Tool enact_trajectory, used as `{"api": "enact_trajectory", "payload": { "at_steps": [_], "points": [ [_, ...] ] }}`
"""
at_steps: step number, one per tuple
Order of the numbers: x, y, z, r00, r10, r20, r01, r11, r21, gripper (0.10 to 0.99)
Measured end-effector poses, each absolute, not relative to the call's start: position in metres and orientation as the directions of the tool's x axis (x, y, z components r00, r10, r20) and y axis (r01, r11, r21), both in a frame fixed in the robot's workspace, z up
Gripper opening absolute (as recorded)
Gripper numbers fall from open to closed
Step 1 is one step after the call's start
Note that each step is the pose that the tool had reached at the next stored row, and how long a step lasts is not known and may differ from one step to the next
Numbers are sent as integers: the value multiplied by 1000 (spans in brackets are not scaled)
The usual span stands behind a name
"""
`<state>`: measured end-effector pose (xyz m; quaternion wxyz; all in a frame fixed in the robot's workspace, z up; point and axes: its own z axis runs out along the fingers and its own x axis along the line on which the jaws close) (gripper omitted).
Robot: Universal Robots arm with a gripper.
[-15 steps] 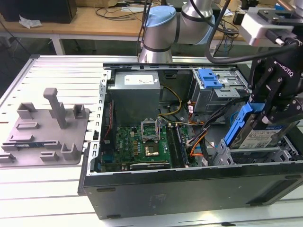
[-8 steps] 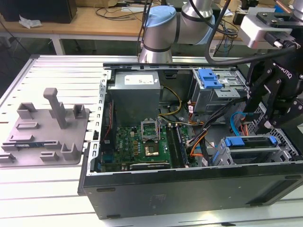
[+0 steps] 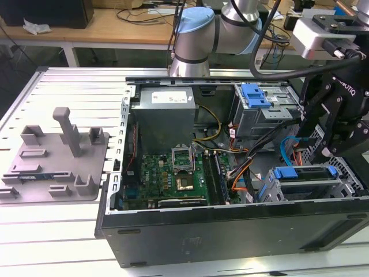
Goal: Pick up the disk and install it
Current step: 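Insert the first disk wire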
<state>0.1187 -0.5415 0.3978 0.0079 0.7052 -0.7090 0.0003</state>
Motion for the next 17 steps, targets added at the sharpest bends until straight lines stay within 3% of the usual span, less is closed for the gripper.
{"api": "enact_trajectory", "payload": {
  "at_steps": [6, 10, 14, 17],
  "points": [
    [119, -541, 398, -5, -1000, 14, -1000, 5, 11, 561],
    [119, -510, 398, -5, -997, 73, -1000, 6, 11, 561],
    [119, -475, 398, -5, -996, 85, -1000, 6, 11, 561],
    [140, -469, 397, -5, -996, 84, -1000, 6, 13, 561]
  ]
}}
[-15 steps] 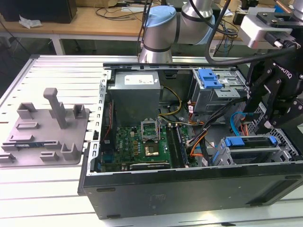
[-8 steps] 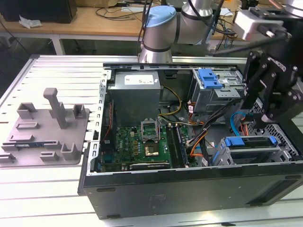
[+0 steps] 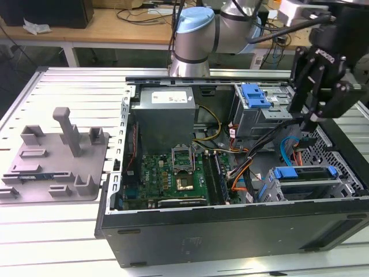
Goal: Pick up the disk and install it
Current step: 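Insert the first disk wire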
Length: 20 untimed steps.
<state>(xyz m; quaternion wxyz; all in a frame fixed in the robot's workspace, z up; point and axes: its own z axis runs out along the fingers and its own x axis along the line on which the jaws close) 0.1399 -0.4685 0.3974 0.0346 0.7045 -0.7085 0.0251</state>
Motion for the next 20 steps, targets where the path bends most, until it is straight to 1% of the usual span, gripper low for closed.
{"api": "enact_trajectory", "payload": {
  "at_steps": [5, 7, 8, 9, 10, 12, 18, 19, 20],
  "points": [
    [165, -465, 396, -5, -996, 85, -1000, 6, 17, 561],
    [165, -461, 395, -5, -995, 95, -1000, 6, 14, 561],
    [165, -459, 395, -6, -993, 119, -1000, 7, 4, 561],
    [165, -456, 395, -9, -989, 151, -1000, 7, -14, 561],
    [165, -454, 395, -12, -986, 169, -999, 6, -33, 561],
    [165, -454, 395, -21, -985, 172, -999, 13, -49, 561],
    [165, -453, 391, -108, -979, 172, -994, 101, -51, 561],
    [165, -452, 390, -114, -977, 180, -993, 107, -52, 561],
    [165, -447, 390, -114, -972, 205, -993, 105, -55, 561]
  ]
}}
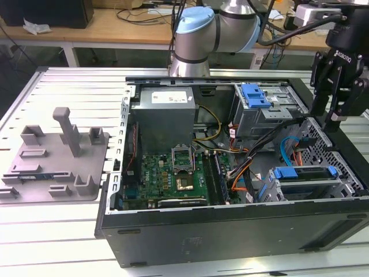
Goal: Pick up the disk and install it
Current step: 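Insert the first disk wire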
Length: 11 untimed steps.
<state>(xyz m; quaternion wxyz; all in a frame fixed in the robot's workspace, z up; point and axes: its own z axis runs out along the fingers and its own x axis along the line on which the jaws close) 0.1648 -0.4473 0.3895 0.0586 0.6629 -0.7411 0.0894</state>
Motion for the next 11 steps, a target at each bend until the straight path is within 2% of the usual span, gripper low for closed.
{"api": "enact_trajectory", "payload": {
  "at_steps": [1, 2, 6, 11],
  "points": [
    [165, -444, 389, -114, -962, 247, -993, 103, -57, 561],
    [165, -441, 389, -112, -958, 263, -993, 102, -52, 561],
    [166, -433, 385, -105, -955, 276, -994, 105, -14, 561],
    [166, -429, 376, -105, -954, 281, -994, 107, -6, 561]
  ]
}}
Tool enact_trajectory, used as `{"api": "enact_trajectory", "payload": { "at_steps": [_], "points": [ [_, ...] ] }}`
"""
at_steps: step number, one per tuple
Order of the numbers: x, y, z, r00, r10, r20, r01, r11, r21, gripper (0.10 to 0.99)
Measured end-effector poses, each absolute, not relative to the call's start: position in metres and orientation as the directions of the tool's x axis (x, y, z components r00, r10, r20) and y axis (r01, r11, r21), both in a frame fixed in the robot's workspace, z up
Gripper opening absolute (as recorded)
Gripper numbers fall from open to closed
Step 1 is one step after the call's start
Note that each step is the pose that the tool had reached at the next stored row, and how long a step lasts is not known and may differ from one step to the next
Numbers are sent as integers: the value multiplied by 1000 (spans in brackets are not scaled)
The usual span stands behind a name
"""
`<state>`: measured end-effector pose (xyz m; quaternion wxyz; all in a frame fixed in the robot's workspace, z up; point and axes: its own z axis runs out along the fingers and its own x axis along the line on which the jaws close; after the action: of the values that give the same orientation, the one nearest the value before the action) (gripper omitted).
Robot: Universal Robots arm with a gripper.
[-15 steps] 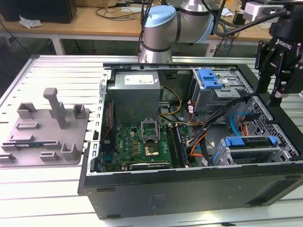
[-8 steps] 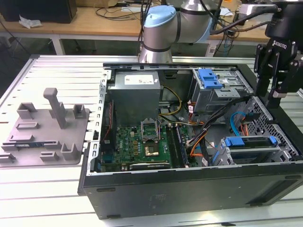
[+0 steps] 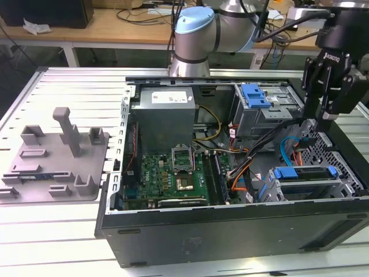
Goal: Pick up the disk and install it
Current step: 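Insert the first disk wire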
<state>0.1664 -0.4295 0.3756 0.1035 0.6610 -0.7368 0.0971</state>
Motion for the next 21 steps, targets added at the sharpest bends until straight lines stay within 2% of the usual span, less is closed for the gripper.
{"api": "enact_trajectory", "payload": {
  "at_steps": [4, 5, 6, 11, 15, 21],
  "points": [
    [167, -428, 370, -104, -951, 291, -994, 107, -7, 545],
    [167, -428, 368, -104, -951, 292, -994, 107, -6, 475],
    [168, -427, 367, -104, -948, 300, -994, 107, -7, 475],
    [170, -408, 363, -103, -917, 386, -994, 106, -13, 475],
    [172, -409, 357, -98, -917, 386, -994, 106, -1, 475],
    [172, -408, 348, -102, -916, 389, -994, 106, -10, 475]
  ]
}}
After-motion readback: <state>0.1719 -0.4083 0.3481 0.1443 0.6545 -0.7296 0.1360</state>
